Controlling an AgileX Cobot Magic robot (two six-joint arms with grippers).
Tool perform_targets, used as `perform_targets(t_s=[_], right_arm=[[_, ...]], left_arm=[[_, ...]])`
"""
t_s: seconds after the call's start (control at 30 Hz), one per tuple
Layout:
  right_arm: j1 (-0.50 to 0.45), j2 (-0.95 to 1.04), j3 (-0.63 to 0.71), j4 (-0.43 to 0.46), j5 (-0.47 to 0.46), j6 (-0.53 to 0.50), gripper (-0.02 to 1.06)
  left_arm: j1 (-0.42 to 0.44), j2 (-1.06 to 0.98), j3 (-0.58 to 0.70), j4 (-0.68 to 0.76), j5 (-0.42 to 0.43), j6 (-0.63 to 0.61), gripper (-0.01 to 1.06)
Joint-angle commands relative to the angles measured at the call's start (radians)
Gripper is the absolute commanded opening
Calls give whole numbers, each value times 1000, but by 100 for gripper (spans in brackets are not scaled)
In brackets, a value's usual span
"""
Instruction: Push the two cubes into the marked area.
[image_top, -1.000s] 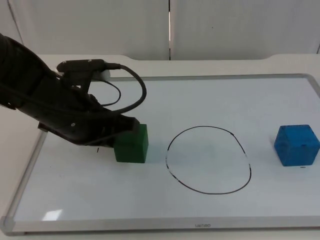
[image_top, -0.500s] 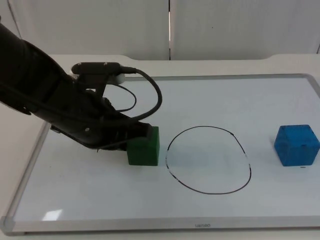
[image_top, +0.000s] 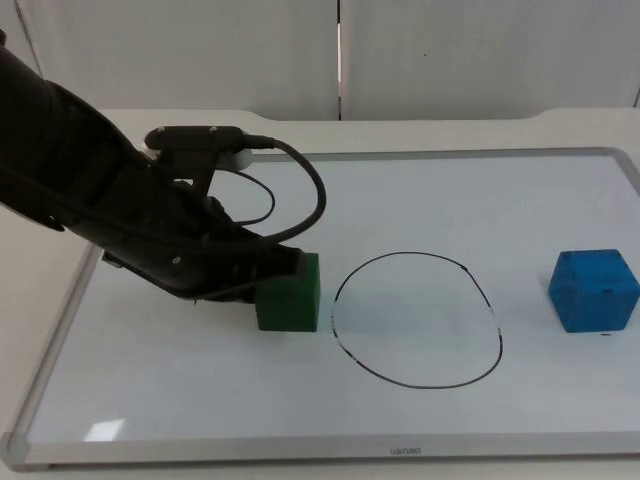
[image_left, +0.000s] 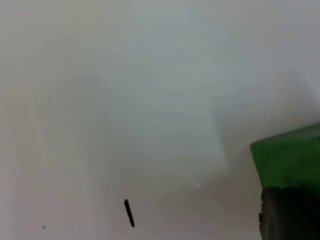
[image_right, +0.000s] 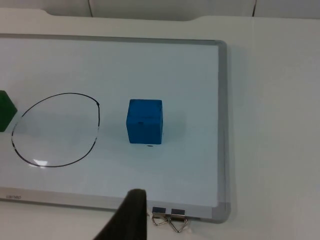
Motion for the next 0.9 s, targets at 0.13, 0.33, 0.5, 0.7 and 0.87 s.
perform_targets(t_s=[0.13,0.33,0.5,0.7,0.87], right_arm=[[-6,-3,7,-1,-4,1,105],[-6,-3,7,-1,-4,1,105],[-6,-3,7,-1,-4,1,105],[-6,-3,7,-1,-4,1,105],[-6,-3,7,-1,-4,1,105]], left_arm=[[-19,0,-5,-23,11,-4,0],[-41,0,-5,-23,-23,-4,0],[-41,0,-5,-23,-14,-4,0],[-45,0,-5,-32,-14,-4,0],[-47,0,-5,-38,-14,-4,0]])
